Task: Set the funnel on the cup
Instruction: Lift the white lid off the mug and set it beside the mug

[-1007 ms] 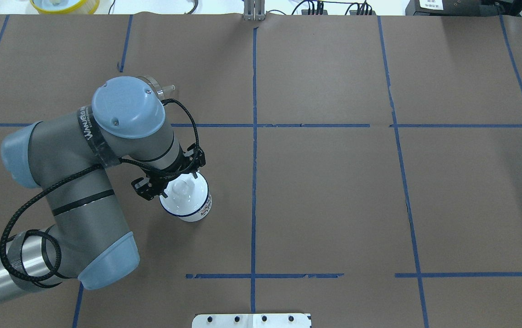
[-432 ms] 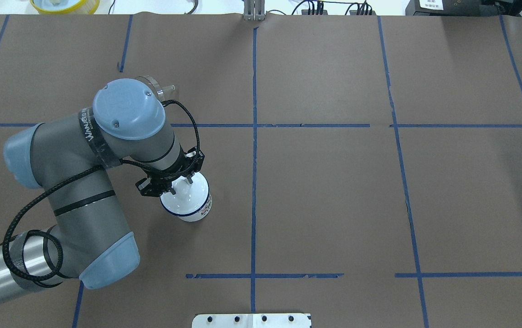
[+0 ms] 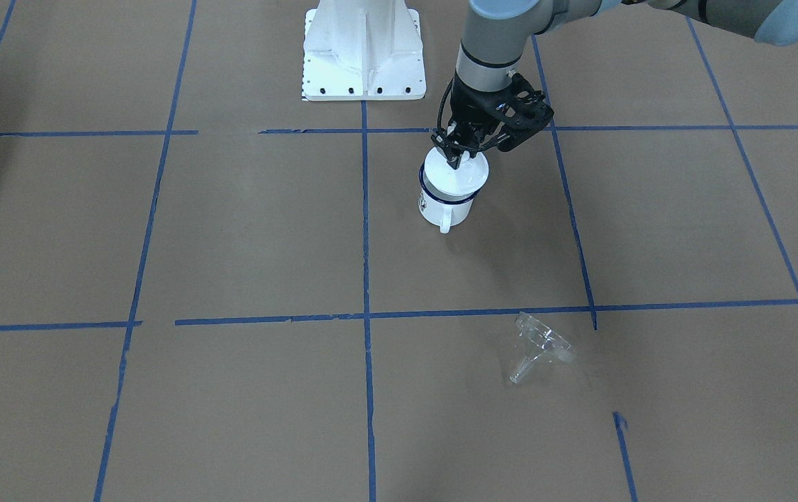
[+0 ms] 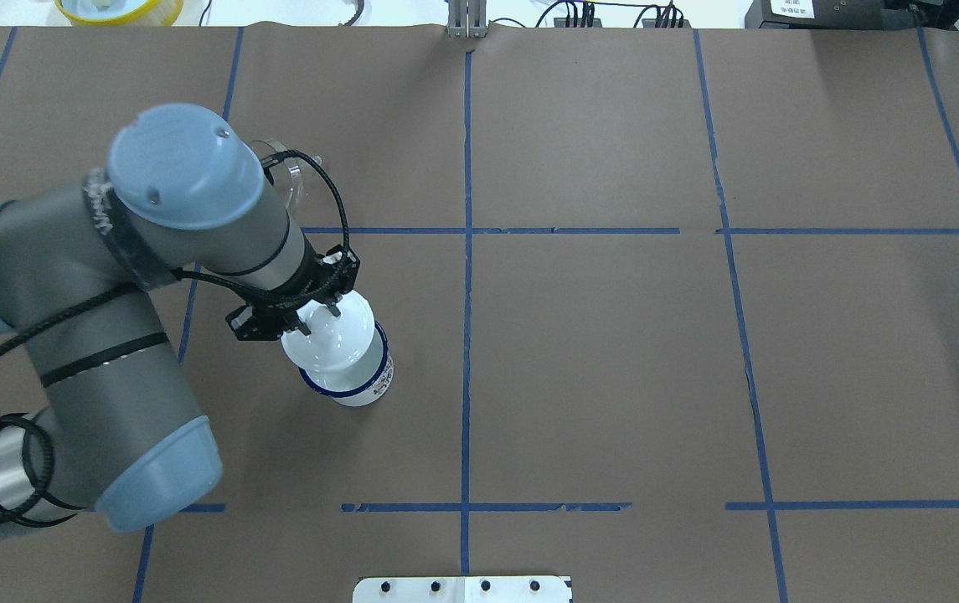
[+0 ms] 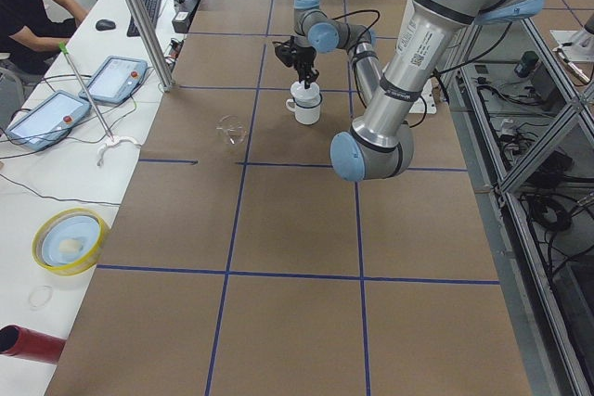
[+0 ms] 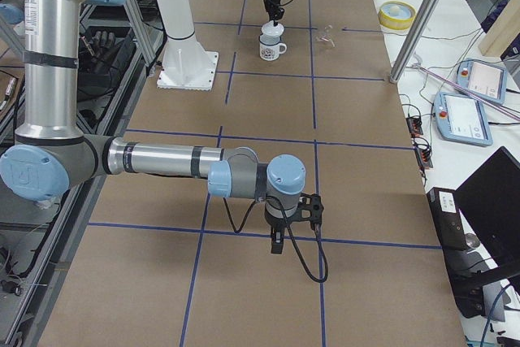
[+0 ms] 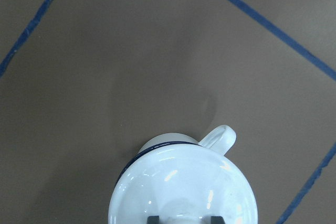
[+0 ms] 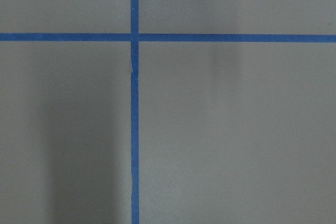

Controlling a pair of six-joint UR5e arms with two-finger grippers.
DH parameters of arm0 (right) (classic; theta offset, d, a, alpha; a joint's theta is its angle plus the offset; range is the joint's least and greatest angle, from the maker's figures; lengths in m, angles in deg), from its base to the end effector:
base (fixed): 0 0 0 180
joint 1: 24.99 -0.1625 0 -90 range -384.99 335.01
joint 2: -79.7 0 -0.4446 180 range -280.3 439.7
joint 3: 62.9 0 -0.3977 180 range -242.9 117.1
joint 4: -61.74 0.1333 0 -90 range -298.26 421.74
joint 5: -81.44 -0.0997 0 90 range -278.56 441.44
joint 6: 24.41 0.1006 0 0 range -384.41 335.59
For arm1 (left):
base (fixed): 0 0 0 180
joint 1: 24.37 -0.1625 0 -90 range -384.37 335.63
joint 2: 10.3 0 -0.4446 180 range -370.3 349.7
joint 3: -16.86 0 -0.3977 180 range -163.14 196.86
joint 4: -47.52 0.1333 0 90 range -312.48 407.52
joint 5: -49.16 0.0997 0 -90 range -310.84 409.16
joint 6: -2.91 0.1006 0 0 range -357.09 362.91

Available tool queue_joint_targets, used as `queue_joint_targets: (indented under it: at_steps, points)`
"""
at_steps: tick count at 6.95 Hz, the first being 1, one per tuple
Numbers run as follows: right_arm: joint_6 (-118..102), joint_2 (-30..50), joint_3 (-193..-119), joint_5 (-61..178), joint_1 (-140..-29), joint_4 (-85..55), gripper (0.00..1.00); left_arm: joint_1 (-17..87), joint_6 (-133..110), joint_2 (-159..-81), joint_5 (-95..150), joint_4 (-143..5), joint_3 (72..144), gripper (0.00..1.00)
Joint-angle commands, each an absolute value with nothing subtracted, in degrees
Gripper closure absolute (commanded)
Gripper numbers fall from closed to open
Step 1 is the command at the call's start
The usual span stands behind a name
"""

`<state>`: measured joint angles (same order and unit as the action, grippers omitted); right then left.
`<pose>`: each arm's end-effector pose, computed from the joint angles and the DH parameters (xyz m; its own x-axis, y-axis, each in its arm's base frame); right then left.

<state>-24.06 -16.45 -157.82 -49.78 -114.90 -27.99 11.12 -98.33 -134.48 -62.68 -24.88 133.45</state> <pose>0.0663 -0.4485 0.6904 0.7522 0.0160 0.6587 -0.0030 0.9998 -0.0208 0.4171 -0.4151 0.1831 0.5178 -0.5914 -0.6182 0.4410 0.8037 -0.3995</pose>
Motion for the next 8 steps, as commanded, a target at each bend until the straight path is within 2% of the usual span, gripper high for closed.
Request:
queue_joint_targets:
  at_steps: [1,2,4,6,8]
  points:
    - [-24.06,-16.45,-157.73,-49.78,-114.9,-27.99,0.0,12.56,-97.64,-132.22,-61.08,-21.12,140.24,1.0]
    - [-24.06,-16.45,-157.73,-49.78,-114.9,-27.99,0.0,8.8,-97.9,-125.07,-57.67,-23.65,144.69,1.0]
    - [-24.06,-16.45,-157.73,-49.78,-114.9,-27.99,0.0,5.87,-97.9,-116.16,-57.19,-30.68,144.92,1.0]
    - [-24.06,-16.45,-157.82,-49.78,-114.9,-27.99,0.0,4.28,-98.43,-113.66,-57.37,-42.51,135.13,1.0]
    - [-24.06,-16.45,-157.82,-49.78,-114.9,-27.99,0.0,4.28,-97.99,-110.52,-57.46,-48.78,131.39,1.0]
